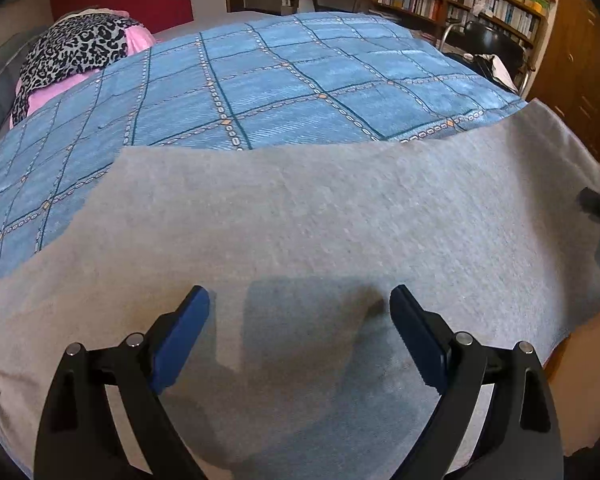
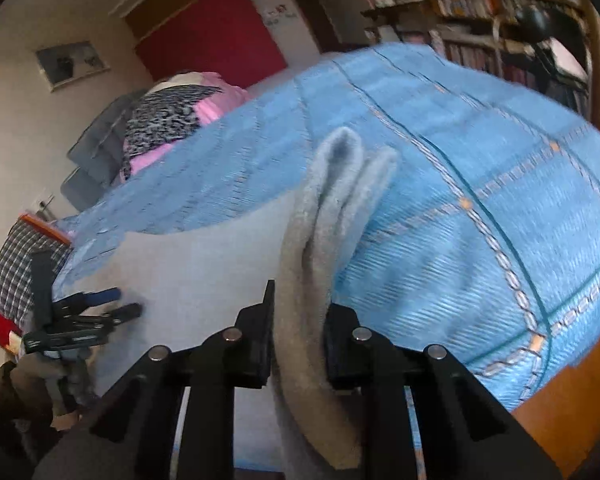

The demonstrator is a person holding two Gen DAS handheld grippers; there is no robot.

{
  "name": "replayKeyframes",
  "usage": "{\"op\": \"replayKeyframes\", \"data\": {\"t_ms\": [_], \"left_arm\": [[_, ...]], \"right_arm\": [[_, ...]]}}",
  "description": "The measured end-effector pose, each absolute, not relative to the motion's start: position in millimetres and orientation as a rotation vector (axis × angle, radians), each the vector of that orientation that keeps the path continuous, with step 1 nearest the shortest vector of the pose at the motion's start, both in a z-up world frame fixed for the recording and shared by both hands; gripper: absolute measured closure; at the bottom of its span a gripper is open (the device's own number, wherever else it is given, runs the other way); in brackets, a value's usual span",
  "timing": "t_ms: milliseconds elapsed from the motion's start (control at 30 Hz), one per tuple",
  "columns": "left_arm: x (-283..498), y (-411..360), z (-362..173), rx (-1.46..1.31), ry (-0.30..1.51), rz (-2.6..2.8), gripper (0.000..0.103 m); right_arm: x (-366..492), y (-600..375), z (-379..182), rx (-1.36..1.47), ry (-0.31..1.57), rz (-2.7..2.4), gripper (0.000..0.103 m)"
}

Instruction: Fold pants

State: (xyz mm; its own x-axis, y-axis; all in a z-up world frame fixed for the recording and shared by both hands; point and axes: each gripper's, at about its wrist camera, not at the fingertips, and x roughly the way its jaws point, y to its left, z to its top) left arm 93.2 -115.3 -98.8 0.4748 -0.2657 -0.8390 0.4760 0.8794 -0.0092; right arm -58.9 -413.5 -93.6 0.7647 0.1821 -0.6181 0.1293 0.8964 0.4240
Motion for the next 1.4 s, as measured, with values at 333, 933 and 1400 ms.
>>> {"op": "replayKeyframes", "data": {"t_ms": [333, 933, 1400], "left_arm": [[92.6, -84.2, -97.4, 0.164, 0.981, -0.423, 0.010], [99.5, -30.1, -97.7, 0.029, 0.988, -0.356, 0.010], [104.0, -15.2, -79.7, -0.005, 0.956, -0.333, 0.010]], "right_arm": [[-38.8, -309.3, -52.9, 0.356, 0.667, 0.258, 0.085], [0.1, -195.8, -102.3, 0.241, 0.866, 0.285, 0.076], [-12.2, -179.1, -101.3, 0.280, 0.880, 0.538, 0.057]]}}
